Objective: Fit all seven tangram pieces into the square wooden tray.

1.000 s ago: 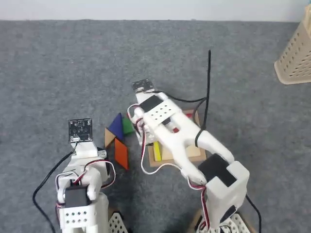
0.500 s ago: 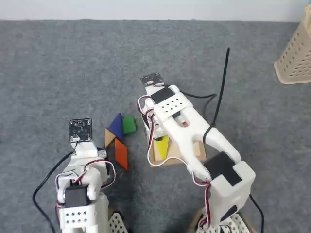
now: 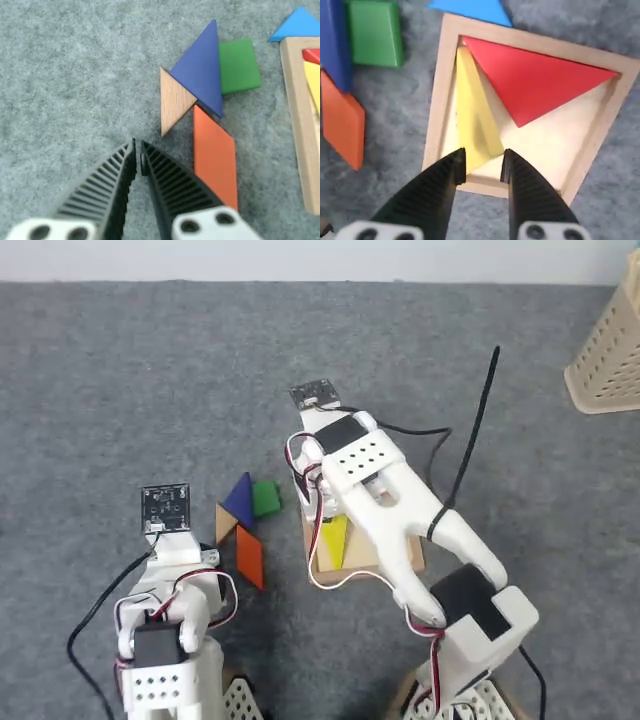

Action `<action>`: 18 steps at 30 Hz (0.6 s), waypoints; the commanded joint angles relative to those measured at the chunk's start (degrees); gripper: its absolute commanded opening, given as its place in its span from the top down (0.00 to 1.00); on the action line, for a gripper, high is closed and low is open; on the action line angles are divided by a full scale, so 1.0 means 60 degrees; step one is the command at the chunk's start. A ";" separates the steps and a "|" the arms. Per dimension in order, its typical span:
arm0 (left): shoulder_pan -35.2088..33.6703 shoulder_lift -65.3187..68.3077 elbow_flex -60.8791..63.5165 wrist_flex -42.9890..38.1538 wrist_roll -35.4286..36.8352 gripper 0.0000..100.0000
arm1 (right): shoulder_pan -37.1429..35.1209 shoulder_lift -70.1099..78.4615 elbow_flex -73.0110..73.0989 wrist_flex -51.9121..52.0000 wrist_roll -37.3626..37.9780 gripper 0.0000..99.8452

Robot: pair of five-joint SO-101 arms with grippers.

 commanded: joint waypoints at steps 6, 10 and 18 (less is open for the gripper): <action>-0.0015 -0.0190 -0.0051 0.0015 0.0088 0.99 | 0.0286 -0.0740 -0.0337 -0.0183 0.0205 0.88; -0.0015 -0.0190 -0.0051 0.0015 0.0088 0.99 | 0.0681 -0.0813 -0.0381 -0.0168 0.0205 0.88; -0.0015 -0.0190 -0.0051 0.0015 0.0088 0.99 | 0.0960 -0.0725 -0.0337 -0.0300 0.0205 0.88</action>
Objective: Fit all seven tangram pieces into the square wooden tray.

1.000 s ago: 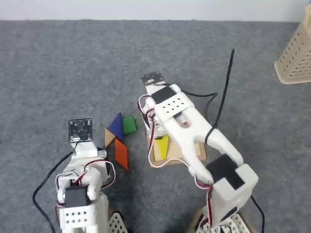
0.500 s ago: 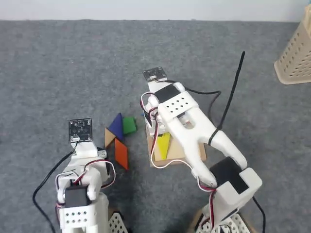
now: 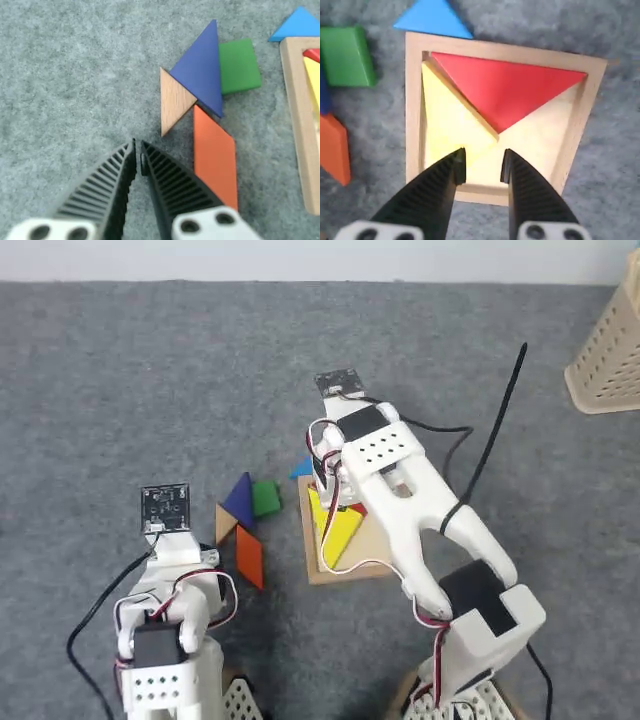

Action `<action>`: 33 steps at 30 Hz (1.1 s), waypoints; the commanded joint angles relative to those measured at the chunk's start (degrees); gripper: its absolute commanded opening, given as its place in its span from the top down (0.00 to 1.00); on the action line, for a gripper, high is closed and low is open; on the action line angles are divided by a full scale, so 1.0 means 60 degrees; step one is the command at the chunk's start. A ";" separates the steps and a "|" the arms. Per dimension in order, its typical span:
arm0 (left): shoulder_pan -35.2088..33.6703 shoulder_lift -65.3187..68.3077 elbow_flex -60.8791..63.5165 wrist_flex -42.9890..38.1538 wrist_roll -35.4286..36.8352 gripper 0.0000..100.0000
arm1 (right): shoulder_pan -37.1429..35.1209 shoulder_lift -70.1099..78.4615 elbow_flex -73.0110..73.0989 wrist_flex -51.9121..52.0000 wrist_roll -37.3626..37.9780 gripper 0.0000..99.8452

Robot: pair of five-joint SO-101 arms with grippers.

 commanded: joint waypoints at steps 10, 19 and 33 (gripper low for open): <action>-0.0015 -0.0190 -0.0051 0.0015 0.0088 0.99 | 0.0154 0.0286 0.0381 -0.0989 0.1158 0.88; -0.0015 -0.0190 -0.0051 0.0015 0.0088 0.99 | 0.0007 0.1399 0.0264 -0.1385 0.1656 0.99; -0.0015 -0.0190 -0.0051 0.0015 0.0088 0.99 | -0.0769 0.1267 -0.0044 -0.1663 0.1641 0.99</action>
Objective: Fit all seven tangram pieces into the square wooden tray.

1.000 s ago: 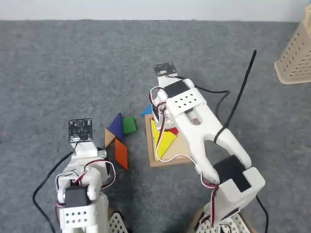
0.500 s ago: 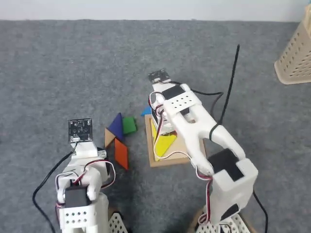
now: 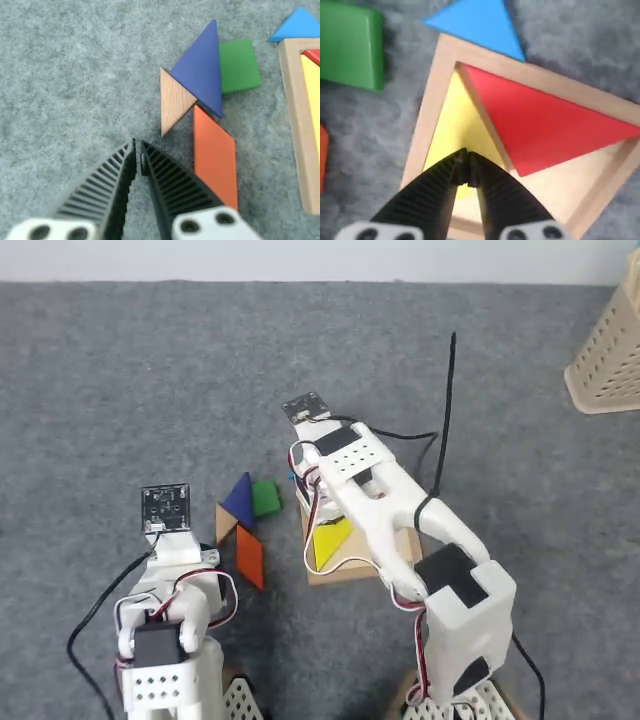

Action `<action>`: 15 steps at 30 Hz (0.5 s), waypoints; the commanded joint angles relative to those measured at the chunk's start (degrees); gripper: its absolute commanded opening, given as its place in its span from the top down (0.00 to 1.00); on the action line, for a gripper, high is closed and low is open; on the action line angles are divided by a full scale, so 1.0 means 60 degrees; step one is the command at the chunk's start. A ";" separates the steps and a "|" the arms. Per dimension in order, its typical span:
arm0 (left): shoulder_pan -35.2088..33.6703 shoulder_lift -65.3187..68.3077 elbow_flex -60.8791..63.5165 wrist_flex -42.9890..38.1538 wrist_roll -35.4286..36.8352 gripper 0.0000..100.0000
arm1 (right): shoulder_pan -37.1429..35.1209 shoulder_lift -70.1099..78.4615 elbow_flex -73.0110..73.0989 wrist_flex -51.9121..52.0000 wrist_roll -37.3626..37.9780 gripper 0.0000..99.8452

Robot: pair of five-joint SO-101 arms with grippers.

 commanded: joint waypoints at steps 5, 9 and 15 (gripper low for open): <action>-0.0015 -0.0190 -0.0051 0.0015 0.0088 0.99 | 0.0828 -0.2278 -0.0733 0.1223 0.0190 0.99; -0.0015 -0.0190 -0.0051 0.0015 0.0088 0.99 | 0.1956 -0.3407 0.0410 0.0271 0.0220 0.99; -0.0015 -0.0190 -0.0051 0.0015 0.0088 0.99 | 0.1897 -0.2850 0.2022 -0.1824 0.1216 0.99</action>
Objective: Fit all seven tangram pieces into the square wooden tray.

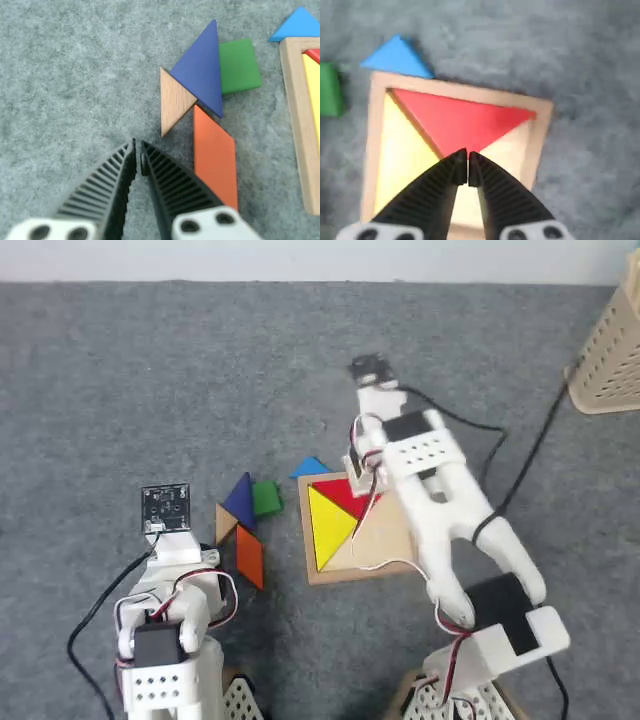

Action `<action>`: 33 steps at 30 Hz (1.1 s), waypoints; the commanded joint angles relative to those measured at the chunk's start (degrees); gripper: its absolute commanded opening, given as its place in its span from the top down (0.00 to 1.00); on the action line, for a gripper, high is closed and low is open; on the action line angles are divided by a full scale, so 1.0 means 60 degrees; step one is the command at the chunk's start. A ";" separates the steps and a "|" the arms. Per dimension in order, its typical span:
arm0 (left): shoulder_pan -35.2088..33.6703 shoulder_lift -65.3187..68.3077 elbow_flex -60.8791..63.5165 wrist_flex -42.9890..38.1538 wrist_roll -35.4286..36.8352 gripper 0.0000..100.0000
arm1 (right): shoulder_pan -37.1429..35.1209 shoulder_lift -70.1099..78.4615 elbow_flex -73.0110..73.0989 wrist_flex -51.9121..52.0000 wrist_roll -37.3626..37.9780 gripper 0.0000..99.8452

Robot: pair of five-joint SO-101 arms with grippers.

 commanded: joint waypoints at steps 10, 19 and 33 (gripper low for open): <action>-0.0015 -0.0190 -0.0051 0.0015 0.0088 0.99 | -0.1033 0.1238 0.0352 -0.1048 0.0733 0.99; -0.0015 -0.0190 -0.0051 0.0015 0.0088 0.99 | -0.0857 0.0916 -0.0469 -0.0344 0.0733 0.99; -0.0015 -0.0190 -0.0051 0.0015 0.0088 0.99 | 0.2366 -0.5707 0.2051 0.2689 0.2549 0.99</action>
